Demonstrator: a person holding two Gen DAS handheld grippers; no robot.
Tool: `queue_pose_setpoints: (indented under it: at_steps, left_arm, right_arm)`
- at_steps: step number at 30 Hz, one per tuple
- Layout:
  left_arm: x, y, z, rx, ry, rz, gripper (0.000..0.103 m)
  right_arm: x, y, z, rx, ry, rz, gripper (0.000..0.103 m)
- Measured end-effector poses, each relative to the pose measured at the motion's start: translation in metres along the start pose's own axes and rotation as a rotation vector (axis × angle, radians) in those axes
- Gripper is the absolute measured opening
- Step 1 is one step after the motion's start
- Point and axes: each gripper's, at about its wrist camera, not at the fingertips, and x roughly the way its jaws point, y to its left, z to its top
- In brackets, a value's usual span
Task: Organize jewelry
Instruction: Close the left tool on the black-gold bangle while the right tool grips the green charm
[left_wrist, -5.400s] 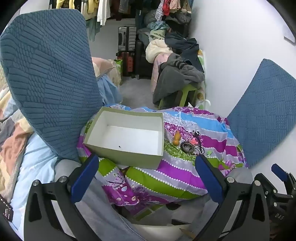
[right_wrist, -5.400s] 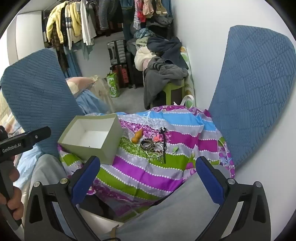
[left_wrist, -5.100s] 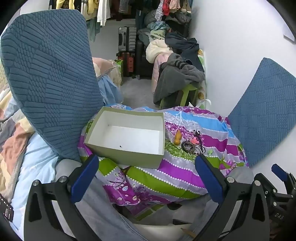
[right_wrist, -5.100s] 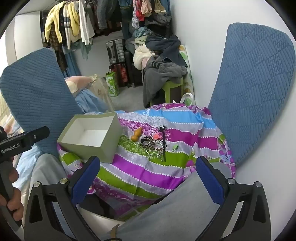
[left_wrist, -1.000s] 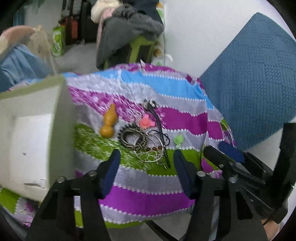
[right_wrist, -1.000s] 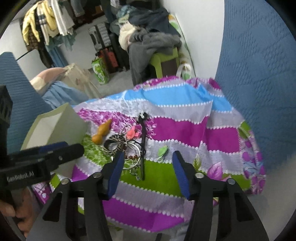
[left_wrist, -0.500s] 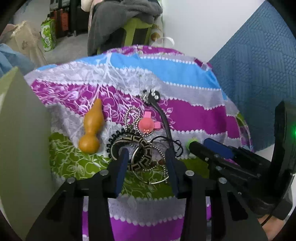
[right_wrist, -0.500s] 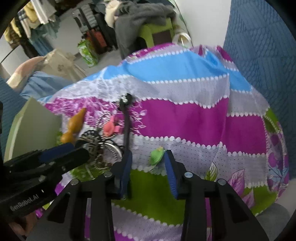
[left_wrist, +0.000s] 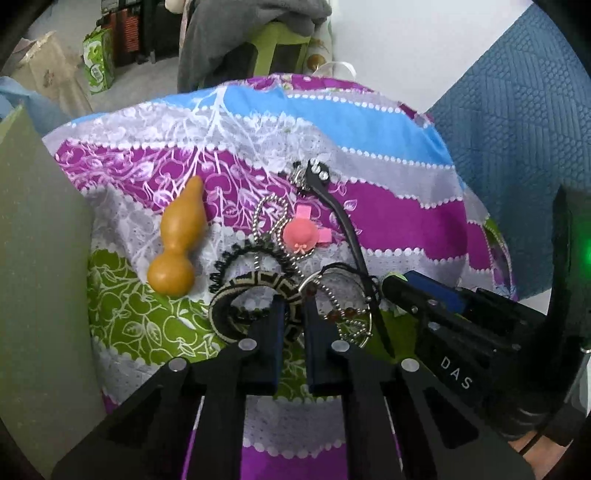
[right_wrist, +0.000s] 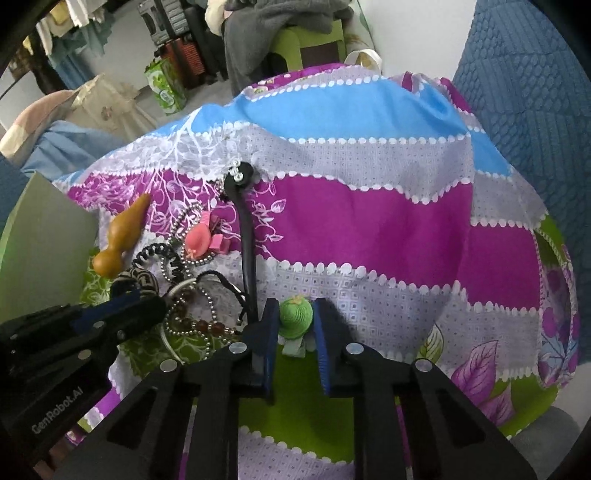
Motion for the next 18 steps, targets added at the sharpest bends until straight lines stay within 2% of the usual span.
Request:
queue_pose_setpoints:
  at_steps: [11,18]
  left_arm:
    - [-0.043,-0.001,0.000,-0.030,-0.081,-0.034,0.008]
    - [-0.070,-0.006,-0.011,-0.025,-0.125,-0.046,0.008]
  right_arm:
    - [-0.042,0.001,-0.010,0.020,-0.073,0.019,0.016]
    - [-0.073,0.013,-0.022,0.003,-0.107,0.014,0.016]
